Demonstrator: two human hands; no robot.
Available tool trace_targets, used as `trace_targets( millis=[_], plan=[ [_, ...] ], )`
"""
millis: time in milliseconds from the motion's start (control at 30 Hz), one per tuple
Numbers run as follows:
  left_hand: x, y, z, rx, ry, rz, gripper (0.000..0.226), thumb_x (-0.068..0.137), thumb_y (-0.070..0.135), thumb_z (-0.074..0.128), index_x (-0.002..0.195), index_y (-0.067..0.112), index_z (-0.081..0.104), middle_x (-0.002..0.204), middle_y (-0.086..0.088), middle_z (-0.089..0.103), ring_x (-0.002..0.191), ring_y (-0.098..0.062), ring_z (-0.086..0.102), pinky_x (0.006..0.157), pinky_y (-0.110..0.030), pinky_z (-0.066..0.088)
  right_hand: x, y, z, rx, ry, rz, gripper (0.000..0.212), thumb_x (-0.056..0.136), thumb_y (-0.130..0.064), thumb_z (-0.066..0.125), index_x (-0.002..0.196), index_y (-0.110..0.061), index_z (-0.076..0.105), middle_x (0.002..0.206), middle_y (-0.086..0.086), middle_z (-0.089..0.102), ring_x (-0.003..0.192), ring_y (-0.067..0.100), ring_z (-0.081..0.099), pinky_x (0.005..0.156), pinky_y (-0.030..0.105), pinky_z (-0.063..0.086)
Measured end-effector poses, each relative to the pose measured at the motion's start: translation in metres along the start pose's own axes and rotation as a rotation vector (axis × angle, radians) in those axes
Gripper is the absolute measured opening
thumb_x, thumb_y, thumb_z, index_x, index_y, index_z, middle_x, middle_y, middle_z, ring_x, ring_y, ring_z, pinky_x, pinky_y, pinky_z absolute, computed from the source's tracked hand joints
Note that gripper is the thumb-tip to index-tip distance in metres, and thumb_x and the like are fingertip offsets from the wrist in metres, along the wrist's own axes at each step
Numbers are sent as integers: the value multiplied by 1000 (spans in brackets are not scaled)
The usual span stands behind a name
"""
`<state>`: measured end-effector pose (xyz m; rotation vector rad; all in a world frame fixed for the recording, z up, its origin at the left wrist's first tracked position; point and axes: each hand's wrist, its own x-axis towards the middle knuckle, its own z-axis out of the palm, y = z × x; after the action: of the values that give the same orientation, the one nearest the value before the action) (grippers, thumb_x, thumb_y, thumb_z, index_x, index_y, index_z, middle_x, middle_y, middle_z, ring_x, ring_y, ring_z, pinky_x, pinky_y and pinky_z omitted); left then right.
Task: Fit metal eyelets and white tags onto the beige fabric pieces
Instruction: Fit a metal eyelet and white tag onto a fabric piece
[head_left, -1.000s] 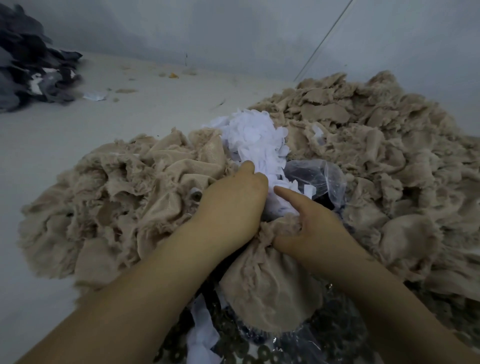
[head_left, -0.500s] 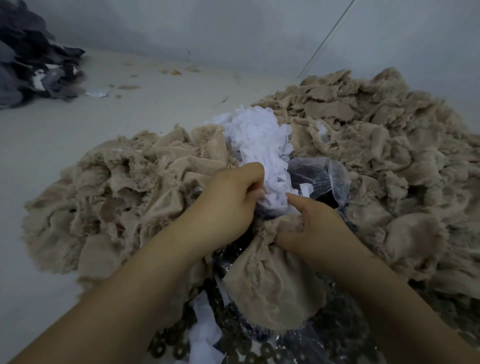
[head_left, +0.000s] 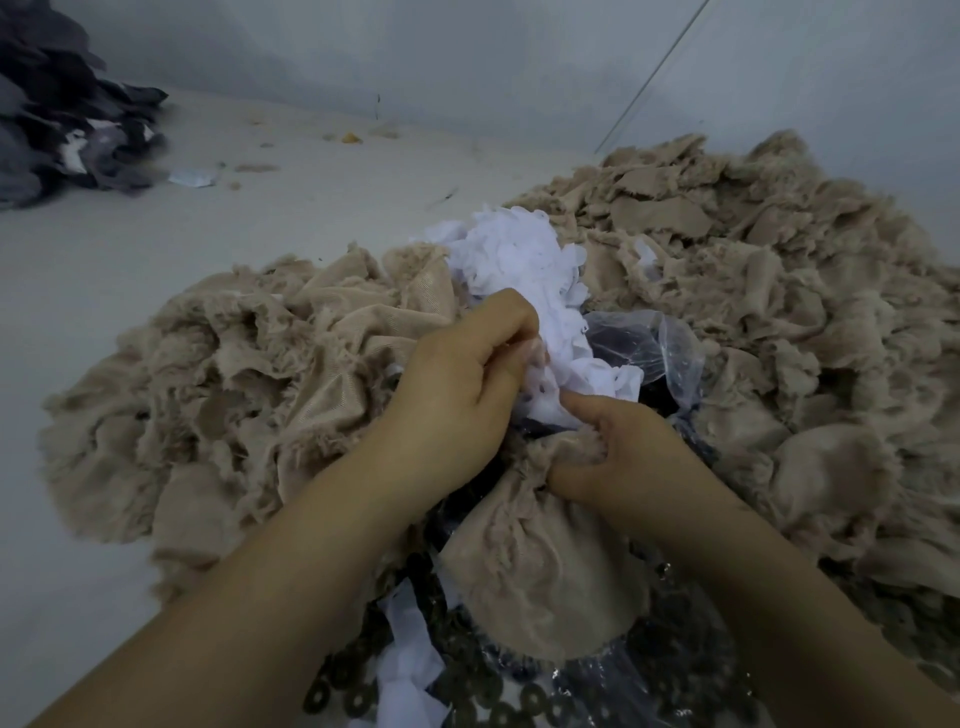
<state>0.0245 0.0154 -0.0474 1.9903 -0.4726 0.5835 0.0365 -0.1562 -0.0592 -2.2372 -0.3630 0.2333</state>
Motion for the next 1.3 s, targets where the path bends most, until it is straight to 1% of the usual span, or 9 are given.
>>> trace_targets(
  millis=[200, 367, 433, 600, 800, 967, 1133, 1200, 1300],
  plan=[
    [-2, -1, -1, -79, 41, -52, 14, 97, 3, 46, 85, -2, 52, 78, -11, 59, 69, -26, 57, 63, -45, 49, 1, 4, 3, -4, 12, 37, 67, 78, -19, 77, 141, -22, 53, 118, -3, 68, 99, 11, 66, 88, 30, 56],
    [-7, -1, 2, -75, -112, -87, 12, 94, 7, 51, 83, 1, 54, 78, -11, 58, 71, -24, 55, 67, -44, 48, -5, 1, 8, 1, 140, -191, 71, 75, -11, 74, 130, -47, 46, 63, -15, 60, 47, 3, 51, 44, 13, 36],
    [-9, 2, 4, -60, -165, -46, 12, 92, 9, 51, 81, 3, 54, 80, -10, 59, 74, -23, 56, 68, -42, 47, -4, -1, 6, -38, 71, -236, 83, 75, -6, 70, 132, -58, 39, 71, -20, 62, 55, 1, 56, 48, 13, 39],
    [-13, 7, 4, -35, -203, 5, 16, 95, 8, 50, 83, -1, 56, 77, -12, 57, 72, -25, 54, 65, -45, 44, 4, 3, 1, -34, -71, -162, 54, 75, -10, 71, 99, -54, 52, 99, -14, 66, 93, 6, 63, 78, 30, 53],
    [-13, 21, -3, -158, 6, 74, 14, 95, 1, 51, 83, -3, 56, 75, -11, 56, 66, -23, 54, 60, -34, 46, 9, 10, 0, 19, -67, -58, 43, 75, -18, 75, 112, -38, 63, 99, -14, 70, 87, 0, 65, 65, 11, 46],
    [-22, 19, -4, -303, 101, -130, 15, 97, 7, 54, 86, -2, 58, 62, -14, 59, 47, -20, 55, 46, -29, 46, 2, 3, 2, -14, -19, -56, 65, 75, -20, 80, 134, -31, 55, 126, -6, 62, 112, 15, 60, 93, 38, 53],
    [-27, 22, -10, -385, 229, -280, 17, 100, 9, 54, 84, 6, 58, 62, -9, 65, 38, -17, 49, 38, -23, 40, -7, -2, -5, 78, 113, -40, 51, 76, -19, 80, 115, -44, 58, 59, -1, 62, 42, 10, 46, 39, 19, 41],
    [-25, 26, -13, -572, 175, -385, 20, 99, 7, 54, 80, 7, 57, 59, -13, 63, 34, -21, 43, 35, -23, 35, -7, -4, -8, 146, 158, -18, 46, 77, -17, 81, 111, -42, 60, 47, -2, 52, 37, 11, 39, 37, 21, 37],
    [-24, 33, -17, -782, 65, -444, 17, 90, 11, 58, 72, 9, 58, 53, -13, 55, 34, -19, 37, 37, -19, 30, -7, -7, -5, 165, 182, -17, 45, 78, -16, 81, 112, -37, 62, 74, 6, 70, 58, 28, 64, 57, 33, 58]
  ],
)
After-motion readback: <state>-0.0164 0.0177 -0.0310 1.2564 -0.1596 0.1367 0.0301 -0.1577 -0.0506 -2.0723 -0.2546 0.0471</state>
